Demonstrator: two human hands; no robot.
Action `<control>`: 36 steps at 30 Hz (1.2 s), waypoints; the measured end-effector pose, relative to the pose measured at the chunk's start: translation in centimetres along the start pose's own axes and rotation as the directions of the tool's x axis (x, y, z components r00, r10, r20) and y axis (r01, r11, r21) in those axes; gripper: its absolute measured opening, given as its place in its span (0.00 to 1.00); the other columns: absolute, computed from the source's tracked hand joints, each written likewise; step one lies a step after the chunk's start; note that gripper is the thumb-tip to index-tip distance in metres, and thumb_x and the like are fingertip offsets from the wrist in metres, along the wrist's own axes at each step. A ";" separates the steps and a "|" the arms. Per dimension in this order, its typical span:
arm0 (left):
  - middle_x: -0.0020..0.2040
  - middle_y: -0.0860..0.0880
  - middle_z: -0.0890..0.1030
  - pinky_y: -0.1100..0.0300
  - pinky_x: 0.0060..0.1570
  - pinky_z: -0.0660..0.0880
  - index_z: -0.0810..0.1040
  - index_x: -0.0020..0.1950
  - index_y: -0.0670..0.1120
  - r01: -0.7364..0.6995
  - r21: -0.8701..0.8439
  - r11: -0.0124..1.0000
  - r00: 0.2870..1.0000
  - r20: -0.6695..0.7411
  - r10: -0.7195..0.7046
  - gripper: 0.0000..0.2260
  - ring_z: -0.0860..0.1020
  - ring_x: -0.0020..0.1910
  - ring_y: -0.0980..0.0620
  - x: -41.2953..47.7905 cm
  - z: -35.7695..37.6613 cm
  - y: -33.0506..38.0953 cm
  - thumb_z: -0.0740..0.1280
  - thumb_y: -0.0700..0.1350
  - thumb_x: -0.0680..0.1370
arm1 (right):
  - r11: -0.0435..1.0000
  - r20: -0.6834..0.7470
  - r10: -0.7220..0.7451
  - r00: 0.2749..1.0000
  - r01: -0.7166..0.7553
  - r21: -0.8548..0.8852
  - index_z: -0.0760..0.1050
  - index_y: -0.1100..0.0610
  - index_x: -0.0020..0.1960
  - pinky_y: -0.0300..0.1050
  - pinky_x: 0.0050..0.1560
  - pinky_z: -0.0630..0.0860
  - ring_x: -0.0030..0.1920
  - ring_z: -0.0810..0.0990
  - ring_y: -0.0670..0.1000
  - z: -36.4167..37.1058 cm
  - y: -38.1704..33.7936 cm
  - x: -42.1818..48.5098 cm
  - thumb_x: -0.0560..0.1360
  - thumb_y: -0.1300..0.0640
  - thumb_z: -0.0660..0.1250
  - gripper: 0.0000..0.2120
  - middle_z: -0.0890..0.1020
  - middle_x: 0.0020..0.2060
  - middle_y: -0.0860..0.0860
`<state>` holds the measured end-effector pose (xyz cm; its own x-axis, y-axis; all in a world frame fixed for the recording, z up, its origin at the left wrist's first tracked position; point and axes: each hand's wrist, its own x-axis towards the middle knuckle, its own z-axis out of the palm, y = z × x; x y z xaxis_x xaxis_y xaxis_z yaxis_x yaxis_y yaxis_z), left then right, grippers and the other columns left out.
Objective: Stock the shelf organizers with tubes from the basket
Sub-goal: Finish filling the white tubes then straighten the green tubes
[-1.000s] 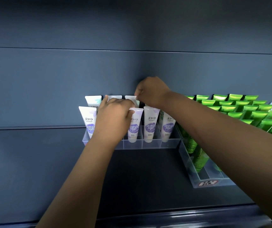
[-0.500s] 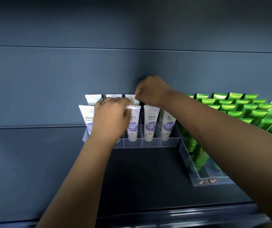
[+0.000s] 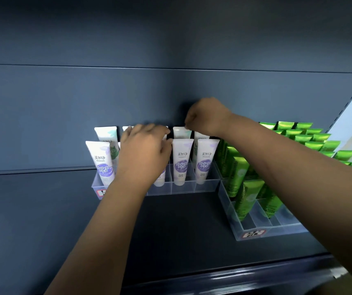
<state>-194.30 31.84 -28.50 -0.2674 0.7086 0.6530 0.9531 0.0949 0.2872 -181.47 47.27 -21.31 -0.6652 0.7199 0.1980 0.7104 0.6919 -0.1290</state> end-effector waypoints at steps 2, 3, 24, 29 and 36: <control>0.48 0.48 0.84 0.46 0.56 0.74 0.84 0.53 0.48 -0.043 0.014 0.999 0.999 0.014 0.043 0.12 0.79 0.49 0.40 0.1 0.4 0.8 0.64 0.48 0.75 | 1.000 0.001 -0.009 1.000 0.009 0.000 0.86 0.52 0.51 0.45 0.57 0.77 0.56 0.82 0.53 0.3 0.4 0.0 0.75 0.56 0.69 0.09 0.86 0.52 0.49; 0.48 0.49 0.84 0.45 0.56 0.74 0.84 0.54 0.49 -0.064 0.024 0.998 0.997 0.033 0.063 0.12 0.79 0.49 0.40 0.1 0.6 1.1 0.65 0.48 0.75 | 1.000 0.001 -0.016 1.000 0.016 0.000 0.86 0.51 0.51 0.45 0.57 0.77 0.56 0.82 0.53 0.4 0.5 0.0 0.75 0.56 0.69 0.08 0.86 0.53 0.49; 0.49 0.51 0.84 0.45 0.67 0.67 0.81 0.56 0.51 -0.045 0.068 0.997 0.990 0.138 0.035 0.08 0.80 0.54 0.44 0.4 1.9 2.2 0.69 0.45 0.77 | 0.989 -0.011 -0.038 0.999 0.040 0.141 0.85 0.52 0.44 0.38 0.49 0.73 0.49 0.82 0.47 2.3 0.3 0.8 0.76 0.55 0.71 0.04 0.86 0.45 0.46; 0.50 0.51 0.84 0.45 0.67 0.67 0.81 0.55 0.51 -0.048 0.041 0.998 0.990 0.135 0.042 0.07 0.80 0.53 0.45 0.4 2.1 2.4 0.70 0.45 0.77 | 0.979 -0.020 -0.037 0.999 0.040 0.197 0.86 0.52 0.44 0.39 0.51 0.76 0.48 0.82 0.47 2.2 0.6 0.4 0.75 0.57 0.71 0.04 0.86 0.44 0.47; 0.49 0.52 0.84 0.47 0.65 0.67 0.81 0.54 0.51 -0.040 0.042 0.998 0.993 0.109 0.035 0.07 0.79 0.54 0.45 0.3 2.1 2.2 0.70 0.46 0.77 | 0.974 -0.034 -0.053 0.998 0.059 0.218 0.86 0.53 0.45 0.38 0.48 0.74 0.48 0.82 0.46 2.3 0.8 0.3 0.76 0.58 0.72 0.04 0.86 0.44 0.46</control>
<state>-191.98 33.69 -29.14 -0.2167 0.7832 0.5828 0.9682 0.0960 0.2310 -181.56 48.16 -23.59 -0.6940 0.6797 0.2374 0.6022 0.7287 -0.3261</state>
